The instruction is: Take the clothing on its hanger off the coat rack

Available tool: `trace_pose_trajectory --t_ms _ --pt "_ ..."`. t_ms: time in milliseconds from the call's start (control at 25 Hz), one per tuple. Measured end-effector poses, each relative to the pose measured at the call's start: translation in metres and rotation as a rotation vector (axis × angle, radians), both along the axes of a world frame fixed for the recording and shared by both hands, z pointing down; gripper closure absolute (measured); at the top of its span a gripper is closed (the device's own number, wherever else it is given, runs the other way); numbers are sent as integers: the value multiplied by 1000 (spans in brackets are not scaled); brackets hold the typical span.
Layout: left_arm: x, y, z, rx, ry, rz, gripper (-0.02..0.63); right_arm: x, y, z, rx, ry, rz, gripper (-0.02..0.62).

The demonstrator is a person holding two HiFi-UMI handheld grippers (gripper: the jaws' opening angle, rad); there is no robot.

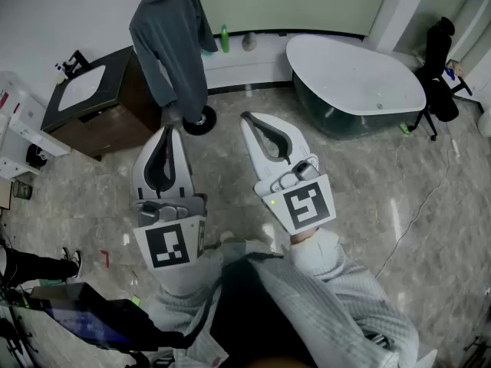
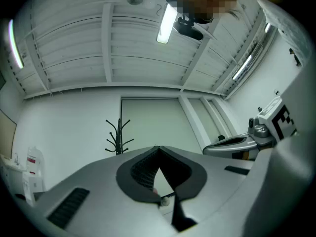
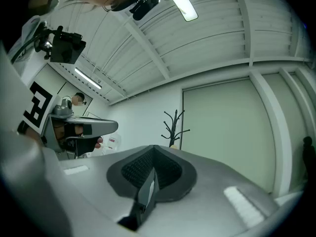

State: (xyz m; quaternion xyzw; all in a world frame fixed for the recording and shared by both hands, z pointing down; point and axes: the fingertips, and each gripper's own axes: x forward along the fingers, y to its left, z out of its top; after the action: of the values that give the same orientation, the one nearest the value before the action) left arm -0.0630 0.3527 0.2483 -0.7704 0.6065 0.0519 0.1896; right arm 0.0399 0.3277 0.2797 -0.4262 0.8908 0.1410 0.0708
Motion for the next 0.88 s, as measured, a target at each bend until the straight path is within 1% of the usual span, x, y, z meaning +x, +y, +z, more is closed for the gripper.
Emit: trace_pose_trajectory --t_ms 120,360,560,720,880 --pt "-3 -2 -3 25 14 -4 602 -4 0 2 2 -3 -1 594" --pt "-3 -10 1 2 -1 15 602 -5 -6 3 -24 -13 9 594" --pt "-2 -13 7 -4 26 33 601 -2 -10 6 -30 -22 20 594" --pt "-5 -17 16 -10 43 9 601 3 -13 16 -46 -12 29 592" --pt "-10 -38 24 -30 31 -2 601 -3 -33 26 -66 -9 29 592"
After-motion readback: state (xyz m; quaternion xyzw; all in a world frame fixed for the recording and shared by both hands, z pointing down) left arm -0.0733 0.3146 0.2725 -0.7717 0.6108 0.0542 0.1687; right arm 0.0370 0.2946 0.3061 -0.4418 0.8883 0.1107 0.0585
